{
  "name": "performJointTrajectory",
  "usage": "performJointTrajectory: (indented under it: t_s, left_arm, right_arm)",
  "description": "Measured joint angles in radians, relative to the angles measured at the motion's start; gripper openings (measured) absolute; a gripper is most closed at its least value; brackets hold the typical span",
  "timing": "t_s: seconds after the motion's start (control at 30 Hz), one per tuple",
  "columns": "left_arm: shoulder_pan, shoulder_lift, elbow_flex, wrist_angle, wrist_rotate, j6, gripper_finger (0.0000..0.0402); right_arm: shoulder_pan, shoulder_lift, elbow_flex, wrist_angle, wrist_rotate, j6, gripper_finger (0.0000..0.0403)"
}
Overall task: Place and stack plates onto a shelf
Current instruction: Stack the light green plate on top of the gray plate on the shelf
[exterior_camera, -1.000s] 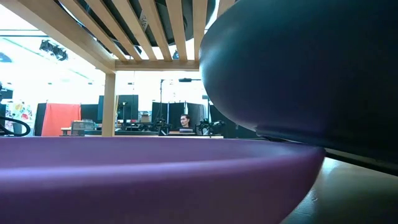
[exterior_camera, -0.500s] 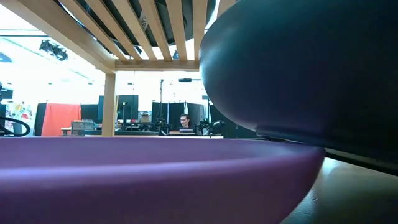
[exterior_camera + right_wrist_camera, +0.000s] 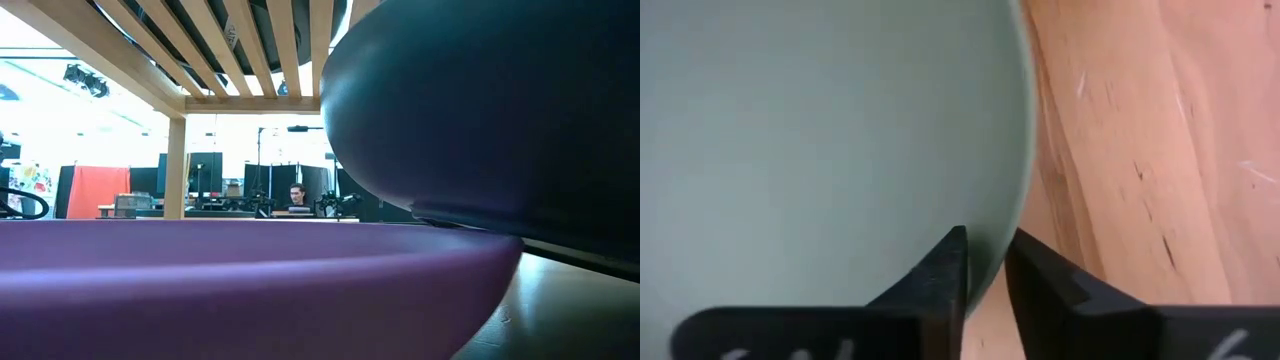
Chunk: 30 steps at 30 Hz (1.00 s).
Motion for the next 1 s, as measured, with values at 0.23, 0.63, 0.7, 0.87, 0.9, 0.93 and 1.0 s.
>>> performJointTrajectory:
  t_s: [0.23,0.63,0.7,0.87,0.9,0.93,1.0]
  left_arm:
    - [0.0,0.0,0.0,0.0,0.0,0.0,0.0128]
    - [0.0,0.0,0.0,0.0,0.0,0.0,0.0128]
    - [0.0,0.0,0.0,0.0,0.0,0.0,0.0128]
    - [0.0,0.0,0.0,0.0,0.0,0.0,0.0128]
    - [0.0,0.0,0.0,0.0,0.0,0.0,0.0128]
    - [0.0,0.0,0.0,0.0,0.0,0.0,0.0128]
    - [0.0,0.0,0.0,0.0,0.0,0.0,0.0128]
  right_arm:
    - [0.0,-0.001,0.0,0.006,-0.011,0.003,0.0031]
    - [0.0,0.0,0.026,0.002,-0.021,0.0,0.002]
    - [0.0,0.0,0.052,-0.049,-0.021,-0.001,0.002]
    - [0.0,0.0,0.14,-0.209,-0.013,0.0,0.0019]
    - [0.0,0.0,0.159,-0.236,-0.012,0.0,0.0019]
    - [-0.001,0.0,0.179,-0.262,-0.01,0.001,0.0019]
    - [-0.002,0.0,0.221,-0.315,-0.01,0.018,0.0019]
